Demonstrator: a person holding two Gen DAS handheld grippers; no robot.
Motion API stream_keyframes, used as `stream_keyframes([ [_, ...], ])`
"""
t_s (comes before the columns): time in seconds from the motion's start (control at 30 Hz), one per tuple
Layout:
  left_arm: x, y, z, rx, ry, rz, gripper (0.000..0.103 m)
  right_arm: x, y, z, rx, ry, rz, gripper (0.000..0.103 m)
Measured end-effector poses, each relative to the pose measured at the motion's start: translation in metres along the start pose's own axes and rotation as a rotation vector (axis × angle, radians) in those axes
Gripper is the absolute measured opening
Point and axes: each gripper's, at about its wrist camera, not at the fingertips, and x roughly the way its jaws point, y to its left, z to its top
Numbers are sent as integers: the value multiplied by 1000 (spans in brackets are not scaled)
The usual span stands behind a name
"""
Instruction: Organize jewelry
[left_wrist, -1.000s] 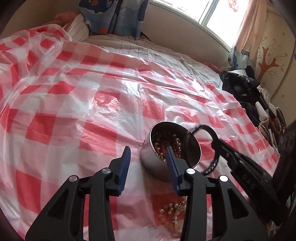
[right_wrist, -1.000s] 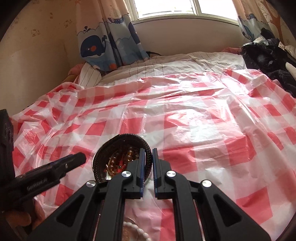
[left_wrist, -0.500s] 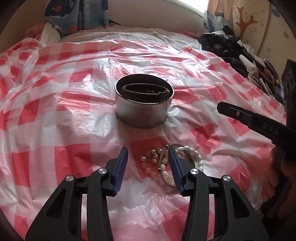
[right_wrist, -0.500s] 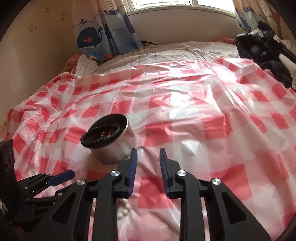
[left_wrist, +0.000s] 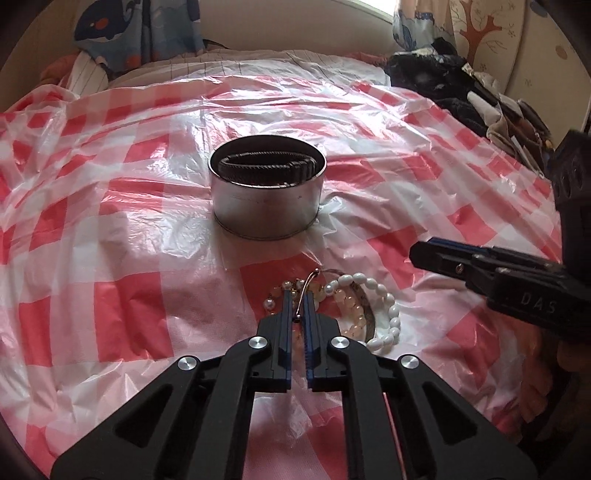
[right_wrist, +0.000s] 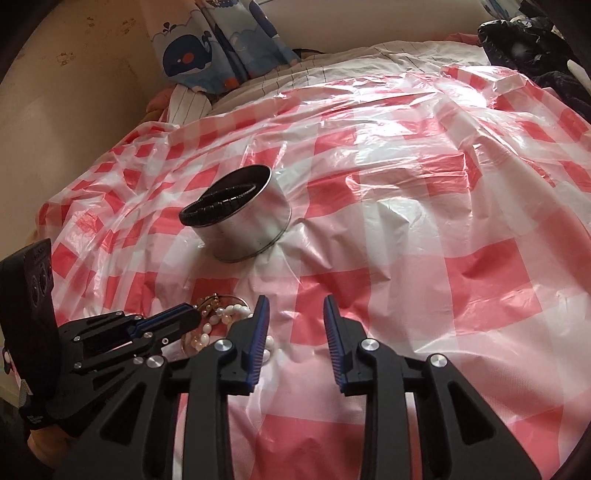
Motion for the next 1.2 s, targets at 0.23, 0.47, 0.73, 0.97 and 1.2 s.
stream_keyframes([
  [0.23, -43, 49, -3, -163, -76, -30, 5, 12, 15, -6, -55, 61, 48, 31],
  [0.47, -42, 101, -20, -279, -50, 45, 5, 21, 37, -8, -65, 82, 230, 33],
  [0.73, -53, 109, -21, -329, -121, -20, 5, 38, 77, -11, -173, 89, 223, 36],
  [0.97, -76, 116, -16, -346, -190, -36, 5, 76, 101, -1, -249, 117, 134, 38],
  [1.2, -65, 115, -19, -343, -154, -46, 5, 85, 111, -2, -292, 140, 135, 8],
])
